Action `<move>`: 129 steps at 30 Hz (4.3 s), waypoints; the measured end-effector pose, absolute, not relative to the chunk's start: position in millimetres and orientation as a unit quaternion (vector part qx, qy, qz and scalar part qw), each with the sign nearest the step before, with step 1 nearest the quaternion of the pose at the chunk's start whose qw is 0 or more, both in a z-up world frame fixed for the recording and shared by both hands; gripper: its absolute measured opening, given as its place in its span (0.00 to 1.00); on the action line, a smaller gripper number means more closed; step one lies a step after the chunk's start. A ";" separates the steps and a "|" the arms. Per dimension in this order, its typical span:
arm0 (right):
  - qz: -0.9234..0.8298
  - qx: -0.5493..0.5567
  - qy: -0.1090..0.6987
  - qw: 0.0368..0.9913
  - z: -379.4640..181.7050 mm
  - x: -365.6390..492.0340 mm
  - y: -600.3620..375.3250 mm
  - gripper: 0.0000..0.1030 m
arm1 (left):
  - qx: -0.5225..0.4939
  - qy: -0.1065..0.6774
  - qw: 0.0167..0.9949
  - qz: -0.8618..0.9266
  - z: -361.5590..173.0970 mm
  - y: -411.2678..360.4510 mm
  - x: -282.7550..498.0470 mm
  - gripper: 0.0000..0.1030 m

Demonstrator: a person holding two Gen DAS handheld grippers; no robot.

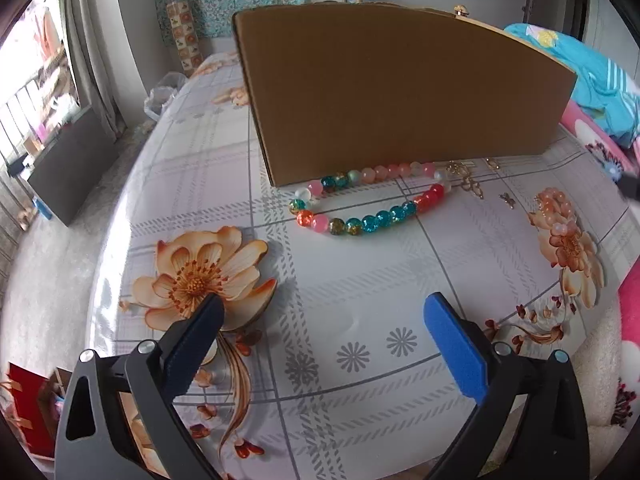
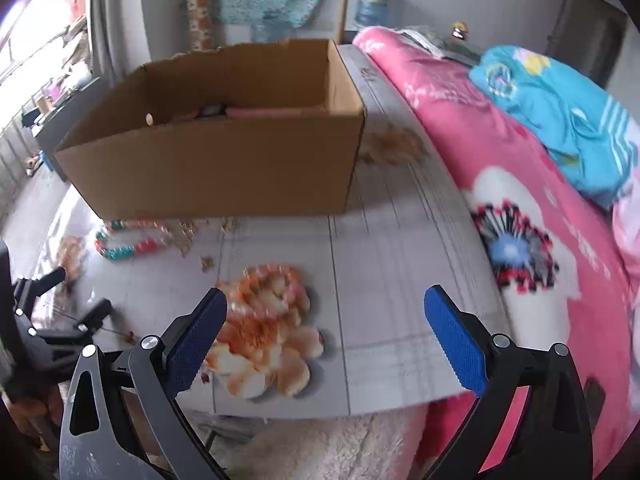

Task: Organize jewelry
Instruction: 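Withdraw the right gripper from the box back toward the bracelets, then grasp the multicolour bead bracelet with the left gripper, then carry the bead bracelet with the left gripper into the box and release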

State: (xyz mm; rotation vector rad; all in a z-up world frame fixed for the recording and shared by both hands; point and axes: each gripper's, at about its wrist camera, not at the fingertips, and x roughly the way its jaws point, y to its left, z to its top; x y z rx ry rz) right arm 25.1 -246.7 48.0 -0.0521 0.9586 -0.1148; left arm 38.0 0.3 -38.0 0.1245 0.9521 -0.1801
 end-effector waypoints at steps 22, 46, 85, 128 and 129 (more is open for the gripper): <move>0.045 -0.036 0.364 0.930 17.1 23.3 -176.6 0.92 | 0.036 0.448 0.892 -0.045 -16.6 5.3 101.0 0.96; 0.121 0.028 0.370 0.921 26.8 -0.8 -180.3 0.88 | 0.072 0.472 0.877 -0.060 -32.4 21.1 49.4 0.92; 0.206 -0.004 0.480 0.852 -20.0 56.9 -100.8 0.10 | 0.076 0.420 0.893 -0.142 -29.0 5.9 55.0 0.27; 0.275 0.051 0.282 0.918 135.7 115.5 -167.8 0.07 | 0.058 0.247 0.946 -0.203 165.9 -28.2 116.7 0.09; 0.279 0.047 0.292 0.914 133.6 128.5 -166.6 0.07 | 0.059 0.254 0.945 -0.200 164.8 -29.7 124.8 0.09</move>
